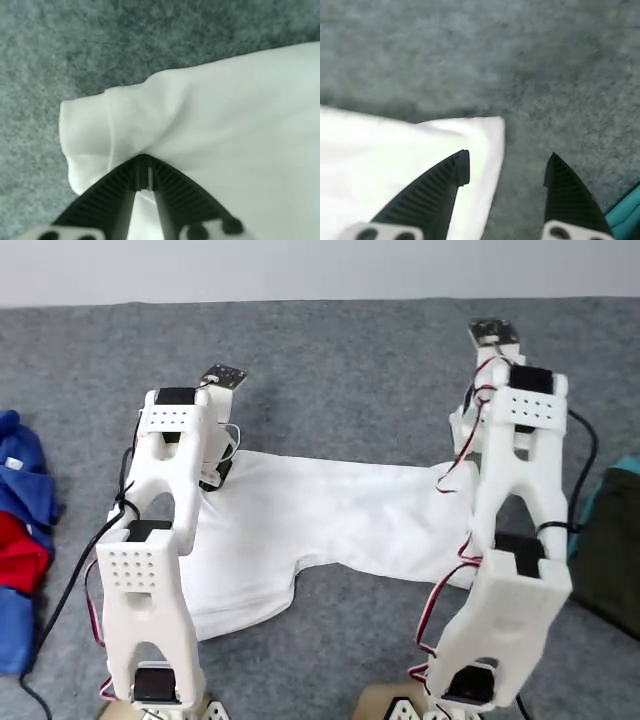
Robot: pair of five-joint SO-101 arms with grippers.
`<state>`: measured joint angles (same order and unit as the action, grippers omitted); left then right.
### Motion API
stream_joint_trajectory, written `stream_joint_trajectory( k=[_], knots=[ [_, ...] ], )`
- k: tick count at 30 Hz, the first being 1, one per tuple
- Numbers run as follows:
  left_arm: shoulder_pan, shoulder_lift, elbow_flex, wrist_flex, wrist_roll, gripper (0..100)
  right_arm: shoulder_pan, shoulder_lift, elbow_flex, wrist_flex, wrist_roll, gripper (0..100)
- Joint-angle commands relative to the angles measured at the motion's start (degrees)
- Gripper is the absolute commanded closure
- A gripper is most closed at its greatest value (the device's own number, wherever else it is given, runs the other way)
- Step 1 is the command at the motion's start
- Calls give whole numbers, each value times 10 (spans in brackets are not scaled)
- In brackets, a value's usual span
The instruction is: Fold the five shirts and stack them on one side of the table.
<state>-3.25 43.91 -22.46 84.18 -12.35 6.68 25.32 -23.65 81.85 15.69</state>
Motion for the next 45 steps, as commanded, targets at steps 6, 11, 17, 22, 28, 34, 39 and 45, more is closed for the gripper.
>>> stream_joint_trajectory(
  k=[6,11,17,22,28,34,39,45],
  knots=[
    [25,-68,-53,44,4,995,-15,-75,-31,87,-6,879],
    [37,-164,-54,66,2,995,-15,-75,-31,135,-5,987],
    [27,-236,-53,133,-5,995,-16,-75,-31,202,34,988],
    [27,-316,16,164,-17,995,-15,-81,-25,212,33,989],
    [41,-468,262,134,-36,995,-38,-153,106,209,36,989],
    [56,-571,519,25,-36,995,-44,-166,261,122,54,989],
    [64,-576,600,-5,-39,995,-44,-131,339,4,55,989],
    [57,-576,664,-22,-98,995,-26,-30,302,-28,92,989]
  ],
)
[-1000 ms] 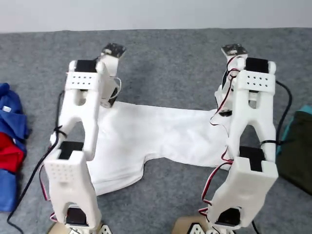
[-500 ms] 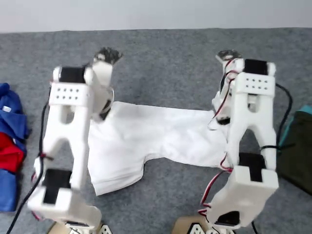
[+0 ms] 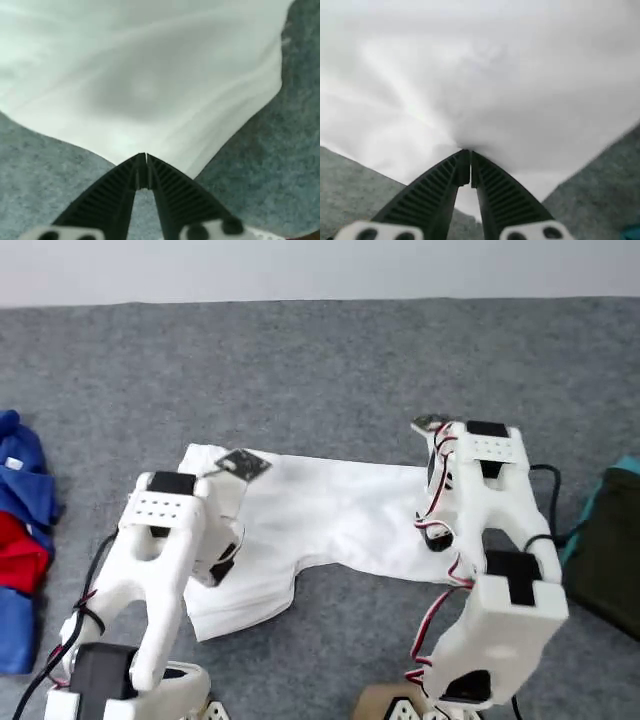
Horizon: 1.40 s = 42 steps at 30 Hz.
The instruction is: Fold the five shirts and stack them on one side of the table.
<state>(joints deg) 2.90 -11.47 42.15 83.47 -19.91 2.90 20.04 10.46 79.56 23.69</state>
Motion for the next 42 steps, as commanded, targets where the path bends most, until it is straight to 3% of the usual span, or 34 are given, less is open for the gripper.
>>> stream_joint_trajectory(
  k=[1,9,19,31,42],
  knots=[
    [-10,-22,29,-21,-33,995,19,36,-55,-4,12,989],
    [-23,-21,86,-56,-111,995,60,77,-162,-3,14,989],
    [-18,-18,115,-70,-164,995,57,72,-207,2,15,989],
    [-23,156,56,-50,-199,995,61,77,-284,41,44,989],
    [-20,-11,3,35,-214,995,56,72,-321,92,46,989]
  ],
)
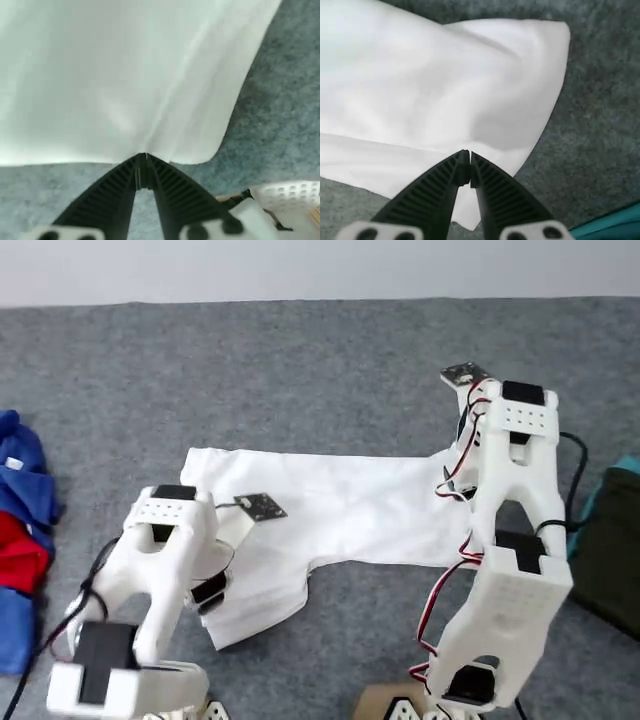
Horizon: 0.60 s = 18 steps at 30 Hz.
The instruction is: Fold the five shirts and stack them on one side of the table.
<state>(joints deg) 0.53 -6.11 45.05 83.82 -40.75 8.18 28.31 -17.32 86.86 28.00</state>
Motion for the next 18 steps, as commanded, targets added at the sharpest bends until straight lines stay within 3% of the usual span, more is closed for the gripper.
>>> stream_joint_trajectory(
  k=[1,7,14,18],
  knots=[
    [4,-85,-34,41,-5,995,3,-11,-55,27,3,989],
    [1,-171,-79,49,1,993,3,-7,-113,42,3,989],
    [0,-115,-127,-76,157,975,3,-5,-118,3,1,989],
    [0,-18,-197,-90,233,949,-26,-6,-118,19,1,989]
  ],
)
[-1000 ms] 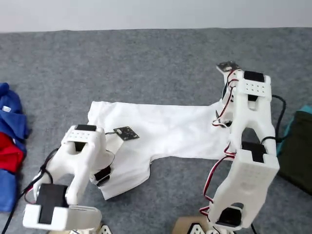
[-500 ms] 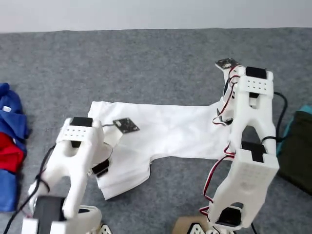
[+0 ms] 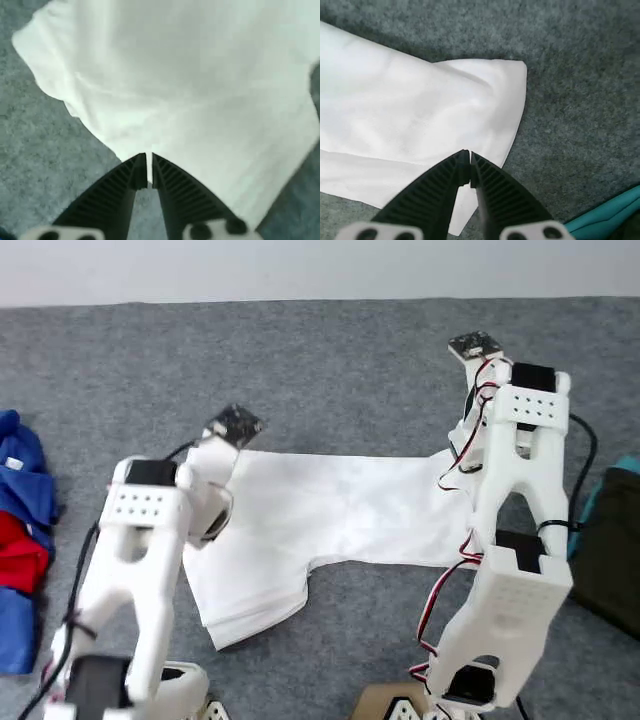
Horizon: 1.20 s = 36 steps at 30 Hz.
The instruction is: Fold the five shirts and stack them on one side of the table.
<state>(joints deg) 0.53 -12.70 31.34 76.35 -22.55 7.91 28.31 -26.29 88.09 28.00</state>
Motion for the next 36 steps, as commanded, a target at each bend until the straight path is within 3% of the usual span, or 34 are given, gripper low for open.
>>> stream_joint_trajectory(
  k=[1,8,12,16,23,31,36],
  knots=[
    [-3,65,-86,-5,67,949,-35,-7,-28,18,1,989],
    [-105,72,-233,63,114,957,-100,-11,-28,96,2,989],
    [-199,50,-247,87,109,976,-124,-27,-29,137,4,989],
    [-273,31,-245,109,84,976,-116,-58,-29,105,5,989],
    [-273,35,-245,98,78,977,-72,-51,-27,15,4,989],
    [-352,-25,-245,105,111,978,-173,-53,-28,144,6,989],
    [-434,-48,-245,130,105,976,-239,-122,13,146,47,989]
  ],
)
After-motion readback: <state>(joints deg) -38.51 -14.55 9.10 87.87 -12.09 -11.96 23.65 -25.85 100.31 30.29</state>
